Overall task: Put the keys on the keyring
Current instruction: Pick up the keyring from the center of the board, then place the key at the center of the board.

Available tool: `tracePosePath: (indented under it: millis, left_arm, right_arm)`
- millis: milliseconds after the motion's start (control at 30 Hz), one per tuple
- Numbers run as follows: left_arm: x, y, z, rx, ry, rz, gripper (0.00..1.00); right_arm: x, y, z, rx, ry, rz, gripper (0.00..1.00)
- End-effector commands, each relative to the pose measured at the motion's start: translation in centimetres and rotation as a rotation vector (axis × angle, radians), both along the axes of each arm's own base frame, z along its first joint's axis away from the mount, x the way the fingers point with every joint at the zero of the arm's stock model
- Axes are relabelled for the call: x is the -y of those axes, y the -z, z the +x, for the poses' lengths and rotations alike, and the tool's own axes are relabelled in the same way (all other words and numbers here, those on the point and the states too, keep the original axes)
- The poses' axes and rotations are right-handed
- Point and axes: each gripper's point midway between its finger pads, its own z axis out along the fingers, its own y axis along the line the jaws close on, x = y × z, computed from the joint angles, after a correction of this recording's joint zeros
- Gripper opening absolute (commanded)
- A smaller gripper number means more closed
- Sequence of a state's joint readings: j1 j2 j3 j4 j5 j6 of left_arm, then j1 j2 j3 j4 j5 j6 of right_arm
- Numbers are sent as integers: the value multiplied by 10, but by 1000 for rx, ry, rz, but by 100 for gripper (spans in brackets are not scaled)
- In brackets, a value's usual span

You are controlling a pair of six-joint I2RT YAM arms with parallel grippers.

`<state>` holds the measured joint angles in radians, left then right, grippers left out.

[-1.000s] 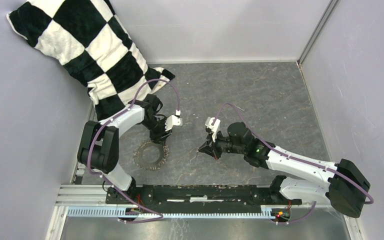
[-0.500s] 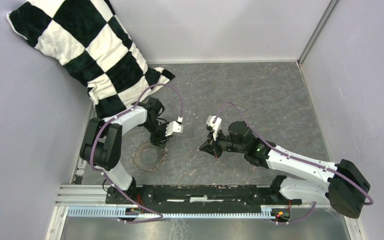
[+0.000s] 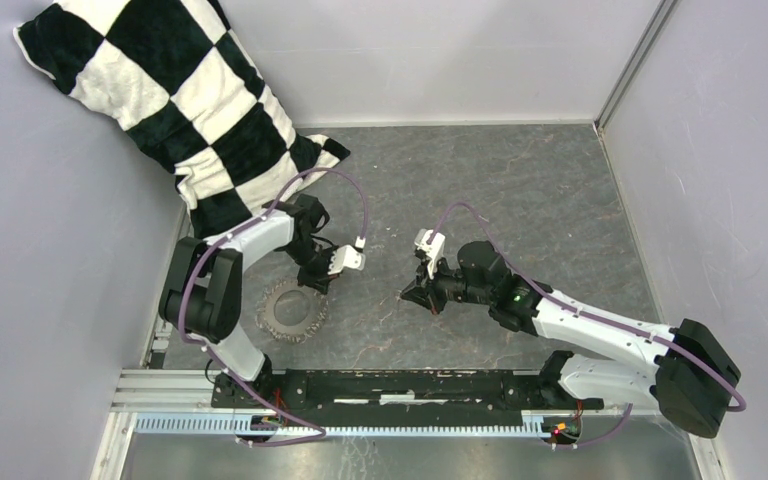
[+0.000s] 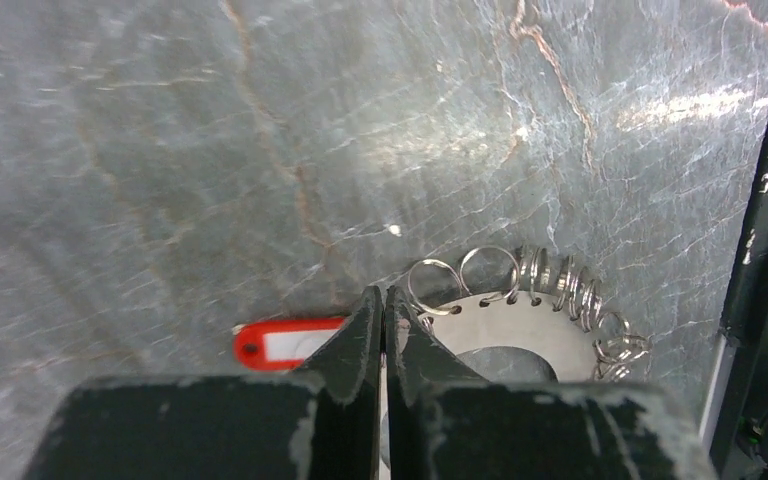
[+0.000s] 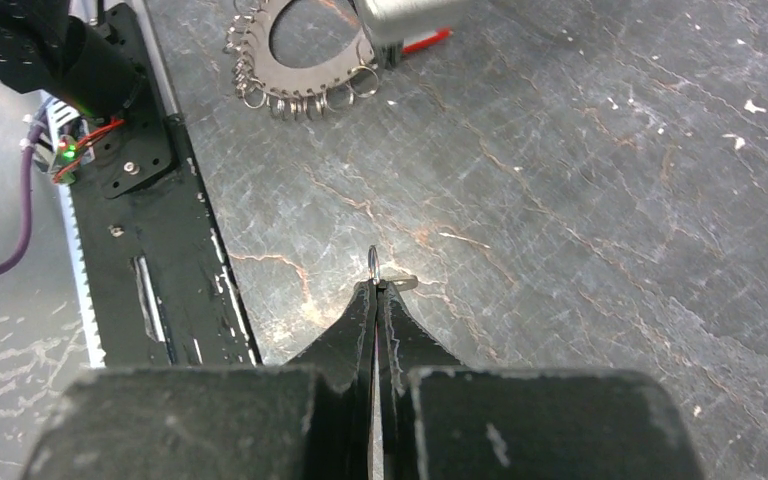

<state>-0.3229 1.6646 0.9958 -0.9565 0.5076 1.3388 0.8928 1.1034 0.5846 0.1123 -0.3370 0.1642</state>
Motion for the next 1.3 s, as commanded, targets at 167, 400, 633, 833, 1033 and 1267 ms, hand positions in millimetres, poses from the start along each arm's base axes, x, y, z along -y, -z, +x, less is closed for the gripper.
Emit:
tracePosePath:
  millis: [167,400,633,833,1033,1267]
  left_arm:
    - [32,-114,18,150,-23,-189,2]
    - [43,-157,-16,261,58,-366,2]
    - [57,-204,-42,394,122,-560,2]
    - [69,-246,-42,417,4,-685,2]
    - [82,-285,-37,422,-92,-818,2]
    - [86,-298,-67,481,76,-914,2]
  right_arm:
    - [28,36,40,-53,230,-156,1]
    - [39,57,53,-44,299,-198,35]
    - [25,-34,64,226,259,61,67]
    - [-6,-106,41,320,121,298,70]
    - [-33,-146,26,420,50,397,70]
    - [-58,-199,10,462,-47,549,65]
